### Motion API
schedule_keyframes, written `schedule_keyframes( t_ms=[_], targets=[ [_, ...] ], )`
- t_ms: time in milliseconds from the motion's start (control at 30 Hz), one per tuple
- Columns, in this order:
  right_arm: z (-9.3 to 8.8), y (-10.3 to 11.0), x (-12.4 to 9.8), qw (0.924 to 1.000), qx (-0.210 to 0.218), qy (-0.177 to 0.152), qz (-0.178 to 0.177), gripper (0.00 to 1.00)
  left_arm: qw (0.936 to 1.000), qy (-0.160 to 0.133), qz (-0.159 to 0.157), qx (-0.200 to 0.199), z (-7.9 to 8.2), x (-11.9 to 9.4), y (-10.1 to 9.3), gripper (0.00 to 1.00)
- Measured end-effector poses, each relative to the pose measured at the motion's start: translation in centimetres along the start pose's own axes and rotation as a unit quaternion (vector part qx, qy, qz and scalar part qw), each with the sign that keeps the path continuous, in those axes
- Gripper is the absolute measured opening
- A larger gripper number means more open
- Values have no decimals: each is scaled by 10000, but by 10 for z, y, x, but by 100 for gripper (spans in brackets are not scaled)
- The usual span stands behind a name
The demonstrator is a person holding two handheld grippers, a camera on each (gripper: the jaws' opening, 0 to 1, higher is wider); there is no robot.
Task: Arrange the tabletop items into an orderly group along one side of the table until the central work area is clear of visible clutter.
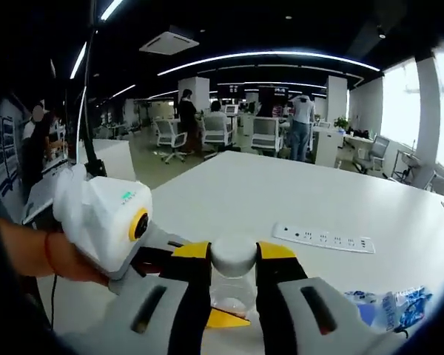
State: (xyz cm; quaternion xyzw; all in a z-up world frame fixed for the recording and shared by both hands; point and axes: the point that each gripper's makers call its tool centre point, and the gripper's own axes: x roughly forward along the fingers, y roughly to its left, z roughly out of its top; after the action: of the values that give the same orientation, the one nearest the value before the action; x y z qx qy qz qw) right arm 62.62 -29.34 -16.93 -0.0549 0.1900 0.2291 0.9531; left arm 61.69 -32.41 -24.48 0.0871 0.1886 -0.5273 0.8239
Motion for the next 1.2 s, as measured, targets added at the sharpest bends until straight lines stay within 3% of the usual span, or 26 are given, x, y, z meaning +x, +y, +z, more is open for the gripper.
schedule_keyframes(
  t_ms=[267,767,1200],
  targets=[
    [-3,-1,0,9998,-132,-107,-116,21,9999,-5,-71,132,-1,3,-1,39],
    [-17,1,-4,9993,-306,-12,-195,21,9989,113,-179,412,-12,7,-5,40],
    [-13,1,-2,9986,-507,1,-165,22,9988,137,-169,438,-13,6,-5,41]
  ],
)
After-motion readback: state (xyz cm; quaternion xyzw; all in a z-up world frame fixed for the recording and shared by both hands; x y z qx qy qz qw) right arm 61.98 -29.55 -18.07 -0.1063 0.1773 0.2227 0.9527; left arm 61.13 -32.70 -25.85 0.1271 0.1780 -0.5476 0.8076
